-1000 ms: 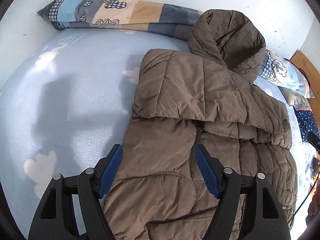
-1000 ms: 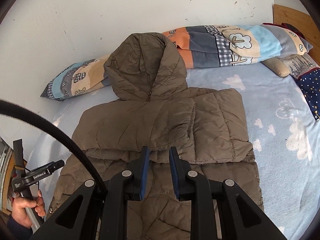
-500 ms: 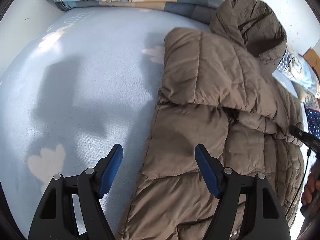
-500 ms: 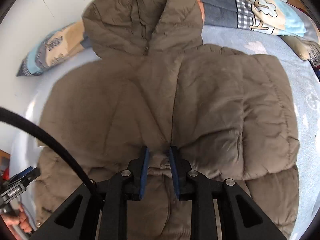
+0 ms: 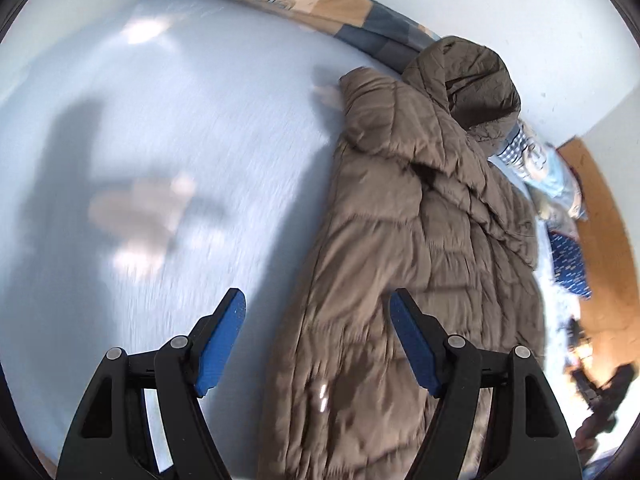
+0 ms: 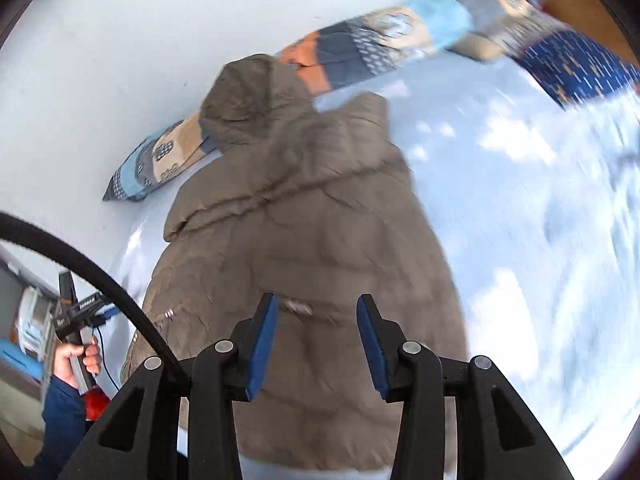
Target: Fold large clothes
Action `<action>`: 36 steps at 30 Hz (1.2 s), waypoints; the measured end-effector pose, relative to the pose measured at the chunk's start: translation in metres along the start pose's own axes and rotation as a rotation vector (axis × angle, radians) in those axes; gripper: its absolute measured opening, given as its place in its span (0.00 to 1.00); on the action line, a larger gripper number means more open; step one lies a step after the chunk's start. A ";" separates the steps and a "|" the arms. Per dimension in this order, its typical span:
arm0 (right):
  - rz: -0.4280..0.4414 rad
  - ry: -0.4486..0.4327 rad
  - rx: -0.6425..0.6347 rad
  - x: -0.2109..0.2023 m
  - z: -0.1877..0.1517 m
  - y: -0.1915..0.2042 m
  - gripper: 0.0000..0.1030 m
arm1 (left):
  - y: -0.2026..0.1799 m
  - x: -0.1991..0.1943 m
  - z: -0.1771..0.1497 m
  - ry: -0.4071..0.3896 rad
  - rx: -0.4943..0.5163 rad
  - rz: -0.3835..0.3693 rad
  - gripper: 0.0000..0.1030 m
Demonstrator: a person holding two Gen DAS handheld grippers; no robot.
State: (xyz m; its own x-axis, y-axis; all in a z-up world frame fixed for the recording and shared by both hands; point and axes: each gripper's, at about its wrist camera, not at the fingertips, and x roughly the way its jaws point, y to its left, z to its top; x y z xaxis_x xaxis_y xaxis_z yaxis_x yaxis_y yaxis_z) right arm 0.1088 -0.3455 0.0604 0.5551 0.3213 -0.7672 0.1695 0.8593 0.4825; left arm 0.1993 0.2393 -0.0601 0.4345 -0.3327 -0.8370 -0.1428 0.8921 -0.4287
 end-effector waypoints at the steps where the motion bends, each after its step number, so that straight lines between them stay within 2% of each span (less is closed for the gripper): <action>1: -0.011 0.004 0.044 -0.005 -0.012 -0.015 0.44 | 0.010 -0.004 -0.013 0.011 -0.023 -0.025 0.71; 3: -0.013 0.020 0.140 -0.008 -0.027 -0.048 0.45 | 0.024 -0.010 -0.039 0.040 -0.046 -0.040 0.71; 5: 0.025 0.056 0.220 -0.008 -0.037 -0.071 0.46 | 0.028 -0.015 -0.058 0.048 -0.053 -0.049 0.71; 8: 0.035 0.069 0.309 -0.004 -0.039 -0.090 0.46 | 0.023 -0.016 -0.069 0.055 -0.035 -0.066 0.71; 10: 0.044 0.076 0.331 -0.001 -0.038 -0.092 0.46 | 0.015 -0.014 -0.072 0.058 0.004 -0.064 0.66; 12: 0.059 0.103 0.320 0.007 -0.039 -0.087 0.46 | 0.009 -0.010 -0.072 0.069 0.039 -0.054 0.62; 15: 0.005 0.128 0.261 0.017 -0.038 -0.075 0.46 | 0.008 0.001 -0.072 0.099 0.055 -0.036 0.59; 19: -0.035 0.128 0.249 0.021 -0.041 -0.078 0.44 | 0.013 0.008 -0.070 0.123 0.038 -0.045 0.59; 23: -0.083 0.122 0.266 0.019 -0.043 -0.089 0.54 | 0.019 0.008 -0.069 0.125 0.013 -0.058 0.61; 26: -0.048 0.168 0.259 0.030 -0.046 -0.088 0.56 | 0.017 0.012 -0.069 0.134 0.020 -0.068 0.61; 29: -0.068 0.212 0.204 0.045 -0.048 -0.077 0.58 | 0.009 0.015 -0.069 0.125 0.062 -0.055 0.59; 30: -0.078 0.218 0.191 0.049 -0.048 -0.075 0.56 | 0.006 0.015 -0.070 0.118 0.077 -0.045 0.51; 31: -0.084 0.224 0.177 0.053 -0.048 -0.073 0.40 | 0.002 0.016 -0.071 0.112 0.094 -0.035 0.48; 32: -0.094 0.226 0.156 0.055 -0.048 -0.070 0.27 | -0.003 0.015 -0.072 0.104 0.122 -0.021 0.40; 33: -0.101 0.218 0.135 0.054 -0.048 -0.067 0.24 | -0.007 0.013 -0.073 0.090 0.146 -0.011 0.30; 36: -0.128 0.181 0.065 0.044 -0.048 -0.053 0.20 | -0.019 0.002 -0.078 0.045 0.195 0.022 0.22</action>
State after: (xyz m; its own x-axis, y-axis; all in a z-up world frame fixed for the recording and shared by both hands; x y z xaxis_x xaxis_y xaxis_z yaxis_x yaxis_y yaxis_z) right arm 0.0856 -0.3580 -0.0193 0.3712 0.2823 -0.8846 0.2849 0.8721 0.3978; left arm 0.1336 0.1978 -0.0802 0.3925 -0.3222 -0.8615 0.0247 0.9400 -0.3403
